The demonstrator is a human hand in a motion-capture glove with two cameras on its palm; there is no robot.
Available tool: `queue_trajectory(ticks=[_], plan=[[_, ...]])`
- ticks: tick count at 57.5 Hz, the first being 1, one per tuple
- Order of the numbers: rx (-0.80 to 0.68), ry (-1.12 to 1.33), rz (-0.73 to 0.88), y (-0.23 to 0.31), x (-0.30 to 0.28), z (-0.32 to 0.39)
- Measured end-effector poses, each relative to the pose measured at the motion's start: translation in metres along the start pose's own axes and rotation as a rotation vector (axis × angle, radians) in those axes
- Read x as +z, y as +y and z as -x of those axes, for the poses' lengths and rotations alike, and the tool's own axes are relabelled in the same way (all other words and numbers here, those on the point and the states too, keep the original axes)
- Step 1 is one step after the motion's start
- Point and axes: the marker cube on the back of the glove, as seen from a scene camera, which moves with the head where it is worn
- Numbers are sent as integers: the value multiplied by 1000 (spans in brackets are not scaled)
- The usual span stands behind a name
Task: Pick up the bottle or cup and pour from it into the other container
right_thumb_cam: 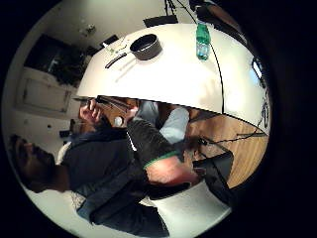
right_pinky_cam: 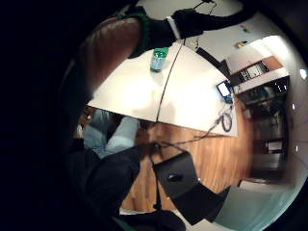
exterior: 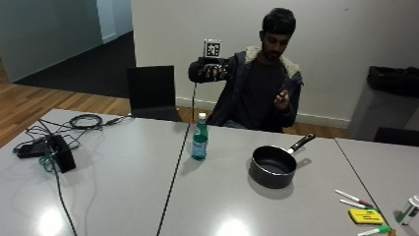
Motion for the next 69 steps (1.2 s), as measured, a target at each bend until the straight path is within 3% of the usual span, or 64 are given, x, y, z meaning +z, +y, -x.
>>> queue_trajectory(ticks=[3, 6, 12, 17, 22, 27, 32, 39, 45, 51, 60, 69], plan=[[32, 3, 42, 5, -1, 1], [-57, -1, 163, 17, -5, -2], [104, 19, -7, 2, 6, 1], [17, 27, 45, 3, 8, -7], [-22, 30, 209, 8, 8, -19], [54, 23, 123, -12, 25, -32], [-99, -32, 195, -23, 42, -57], [38, -134, 244, -44, 75, -77], [19, -213, 71, -79, 113, -97], [207, -312, 207, -89, 145, -108], [288, -520, 316, -134, 197, -126], [335, -769, 304, -167, 242, -130]])
